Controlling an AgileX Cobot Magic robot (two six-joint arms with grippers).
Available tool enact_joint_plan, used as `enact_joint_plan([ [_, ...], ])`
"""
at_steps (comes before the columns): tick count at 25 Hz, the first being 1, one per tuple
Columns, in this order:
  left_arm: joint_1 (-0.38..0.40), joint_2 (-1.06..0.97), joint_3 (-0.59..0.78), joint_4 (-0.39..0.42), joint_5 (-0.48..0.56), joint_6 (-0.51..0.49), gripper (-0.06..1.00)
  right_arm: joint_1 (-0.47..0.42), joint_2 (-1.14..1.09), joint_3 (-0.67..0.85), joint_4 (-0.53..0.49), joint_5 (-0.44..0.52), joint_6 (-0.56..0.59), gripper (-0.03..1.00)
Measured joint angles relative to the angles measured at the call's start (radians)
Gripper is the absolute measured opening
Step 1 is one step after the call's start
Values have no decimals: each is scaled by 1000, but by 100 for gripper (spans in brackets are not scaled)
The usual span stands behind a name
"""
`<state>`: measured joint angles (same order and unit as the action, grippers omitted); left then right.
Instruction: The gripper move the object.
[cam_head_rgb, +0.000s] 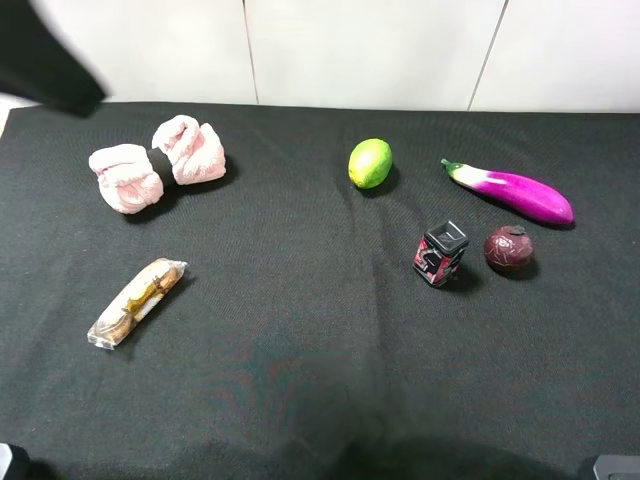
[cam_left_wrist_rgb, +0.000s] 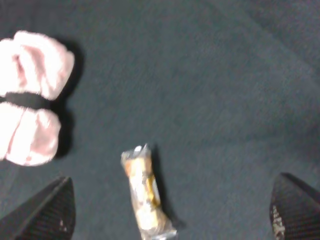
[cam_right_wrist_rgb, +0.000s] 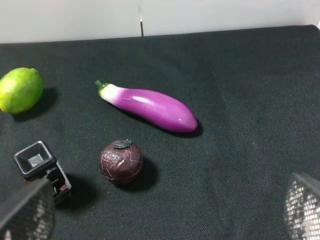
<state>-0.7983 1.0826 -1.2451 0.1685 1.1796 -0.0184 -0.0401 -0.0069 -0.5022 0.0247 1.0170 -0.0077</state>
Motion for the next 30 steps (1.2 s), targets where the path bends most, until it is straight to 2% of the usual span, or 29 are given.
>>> enact_joint_plan([
  [6, 18, -204, 125, 32, 0, 0, 97, 0, 0, 0, 0, 0, 0, 69],
  [16, 33, -451, 299, 35, 0, -13, 99, 0, 0, 0, 0, 0, 0, 69],
  [21, 147, -505, 374, 30, 0, -49, 99, 0, 0, 0, 0, -1, 0, 69],
  [30, 434, -645, 465, -47, 0, -56, 99, 0, 0, 0, 0, -1, 0, 69],
])
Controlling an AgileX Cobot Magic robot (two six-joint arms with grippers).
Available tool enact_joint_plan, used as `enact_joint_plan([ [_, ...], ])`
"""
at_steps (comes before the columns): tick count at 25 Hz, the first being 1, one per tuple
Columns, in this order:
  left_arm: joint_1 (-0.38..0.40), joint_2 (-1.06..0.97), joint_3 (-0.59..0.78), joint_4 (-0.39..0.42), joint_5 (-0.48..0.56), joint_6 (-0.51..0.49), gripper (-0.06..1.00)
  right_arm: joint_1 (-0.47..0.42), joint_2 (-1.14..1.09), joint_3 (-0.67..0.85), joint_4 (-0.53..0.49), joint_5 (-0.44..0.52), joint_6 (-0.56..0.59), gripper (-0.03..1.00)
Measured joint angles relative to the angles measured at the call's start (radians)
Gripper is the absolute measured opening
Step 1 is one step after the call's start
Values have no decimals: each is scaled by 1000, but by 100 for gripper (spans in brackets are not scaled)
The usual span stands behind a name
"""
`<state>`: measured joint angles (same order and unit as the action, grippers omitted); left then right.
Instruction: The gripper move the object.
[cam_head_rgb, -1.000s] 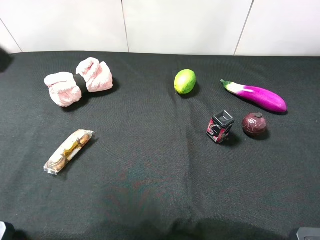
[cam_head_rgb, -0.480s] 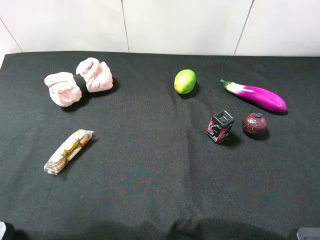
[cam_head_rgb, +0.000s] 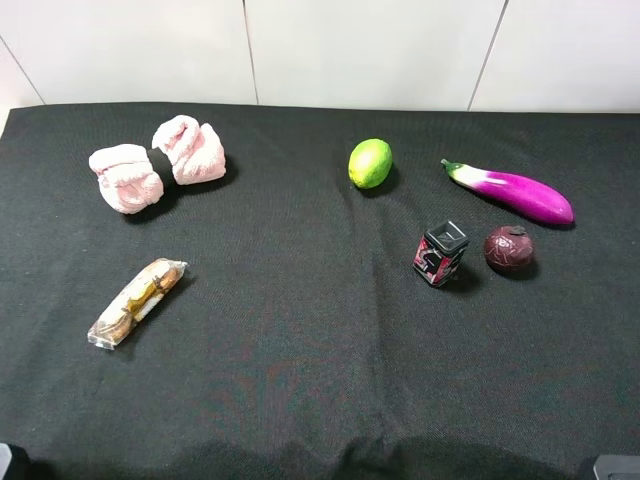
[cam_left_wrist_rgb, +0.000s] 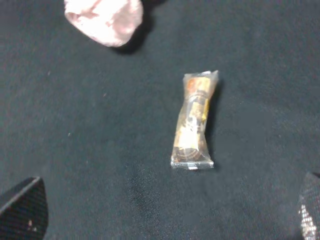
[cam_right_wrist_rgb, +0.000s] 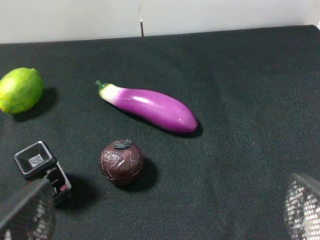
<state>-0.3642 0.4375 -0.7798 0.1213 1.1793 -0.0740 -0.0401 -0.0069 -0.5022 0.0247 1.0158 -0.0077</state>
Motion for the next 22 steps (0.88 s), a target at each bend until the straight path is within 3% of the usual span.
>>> enact_joint_plan([
  [5, 150, -78, 21, -1, -1, 0, 99, 0, 0, 0, 0, 0, 0, 69],
  [12, 289, -193, 107, -13, -38, 0, 99, 0, 0, 0, 0, 0, 0, 69],
  [18, 325, -307, 249, -25, -131, 0, 99, 0, 0, 0, 0, 1, 0, 69],
  [22, 326, -370, 282, -26, -124, 0, 99, 0, 0, 0, 0, 1, 0, 69],
])
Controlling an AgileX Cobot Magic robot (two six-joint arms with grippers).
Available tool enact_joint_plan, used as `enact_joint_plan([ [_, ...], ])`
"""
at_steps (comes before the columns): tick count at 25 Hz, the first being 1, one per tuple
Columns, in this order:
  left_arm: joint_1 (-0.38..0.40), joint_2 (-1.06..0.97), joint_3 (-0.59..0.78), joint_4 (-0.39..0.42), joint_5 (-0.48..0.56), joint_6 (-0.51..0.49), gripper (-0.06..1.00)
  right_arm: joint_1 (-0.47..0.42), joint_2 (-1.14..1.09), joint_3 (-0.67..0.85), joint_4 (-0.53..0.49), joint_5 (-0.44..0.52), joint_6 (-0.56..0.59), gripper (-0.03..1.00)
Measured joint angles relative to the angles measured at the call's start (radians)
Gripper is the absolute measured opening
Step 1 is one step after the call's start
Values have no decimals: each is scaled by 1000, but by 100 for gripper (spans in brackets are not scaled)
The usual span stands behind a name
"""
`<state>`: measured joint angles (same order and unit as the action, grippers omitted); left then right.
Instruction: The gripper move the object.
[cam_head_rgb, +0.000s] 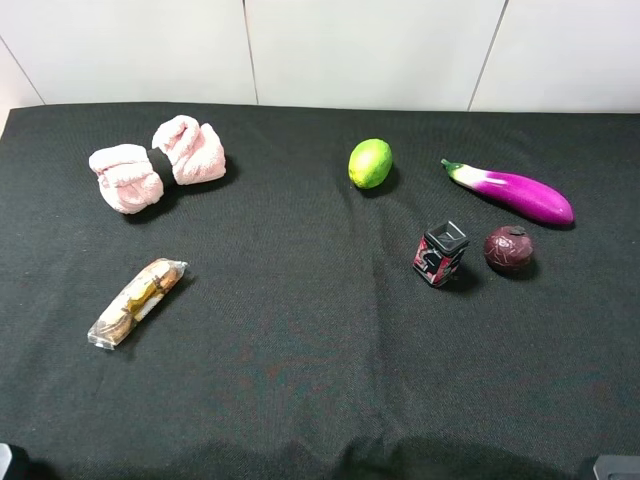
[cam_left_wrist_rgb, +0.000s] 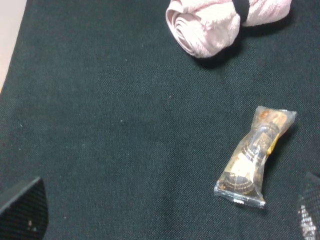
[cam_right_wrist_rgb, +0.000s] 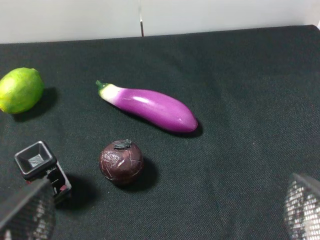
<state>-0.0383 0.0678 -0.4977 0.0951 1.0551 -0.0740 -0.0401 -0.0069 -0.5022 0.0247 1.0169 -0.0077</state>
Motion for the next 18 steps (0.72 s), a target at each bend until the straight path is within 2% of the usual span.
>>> enact_joint_plan([
  [5, 0, -72, 8, 0, 3, 0, 99, 0, 0, 0, 0, 0, 0, 69],
  [18, 0, -72, 8, 0, 4, 3, 100, 0, 0, 0, 0, -1, 0, 69],
])
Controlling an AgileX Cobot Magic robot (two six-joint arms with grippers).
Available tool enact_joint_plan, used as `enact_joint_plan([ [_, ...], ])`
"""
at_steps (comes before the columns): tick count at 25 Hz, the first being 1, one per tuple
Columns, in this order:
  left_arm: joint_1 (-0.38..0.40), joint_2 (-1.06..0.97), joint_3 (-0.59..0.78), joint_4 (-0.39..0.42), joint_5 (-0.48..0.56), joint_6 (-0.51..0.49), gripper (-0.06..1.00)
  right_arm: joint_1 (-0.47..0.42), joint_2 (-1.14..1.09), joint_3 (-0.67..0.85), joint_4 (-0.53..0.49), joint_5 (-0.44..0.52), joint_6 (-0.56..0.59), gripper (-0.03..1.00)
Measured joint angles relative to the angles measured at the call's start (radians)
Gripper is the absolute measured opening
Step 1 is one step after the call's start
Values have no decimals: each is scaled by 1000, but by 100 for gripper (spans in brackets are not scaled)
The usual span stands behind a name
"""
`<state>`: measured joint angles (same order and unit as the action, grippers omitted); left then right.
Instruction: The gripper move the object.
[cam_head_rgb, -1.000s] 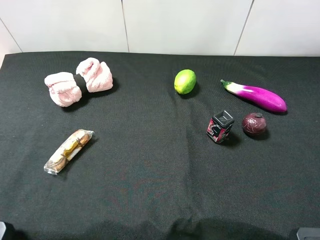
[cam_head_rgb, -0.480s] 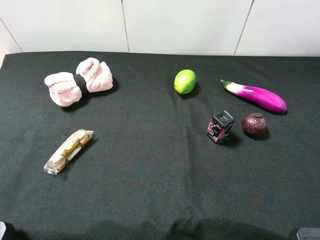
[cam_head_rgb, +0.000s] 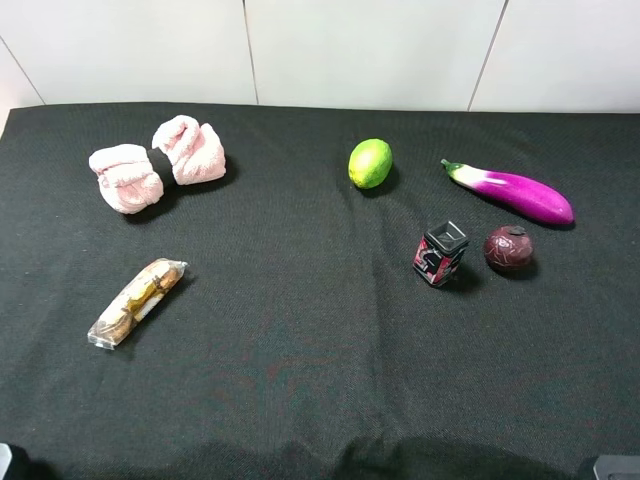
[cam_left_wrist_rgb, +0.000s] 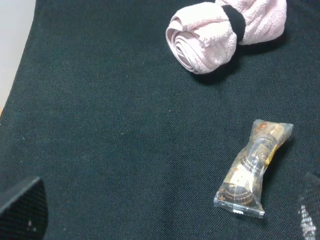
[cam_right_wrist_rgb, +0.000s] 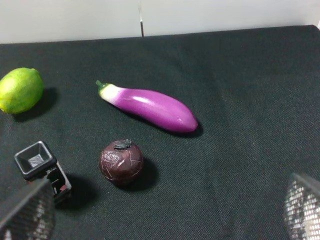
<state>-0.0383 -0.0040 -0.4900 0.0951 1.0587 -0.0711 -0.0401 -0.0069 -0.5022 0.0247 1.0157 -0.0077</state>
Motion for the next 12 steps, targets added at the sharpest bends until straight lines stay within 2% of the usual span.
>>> enact_joint_plan([
  [12, 0, 0, 0, 0, 0, 1, 100, 0, 0, 0, 0, 0, 0, 69],
])
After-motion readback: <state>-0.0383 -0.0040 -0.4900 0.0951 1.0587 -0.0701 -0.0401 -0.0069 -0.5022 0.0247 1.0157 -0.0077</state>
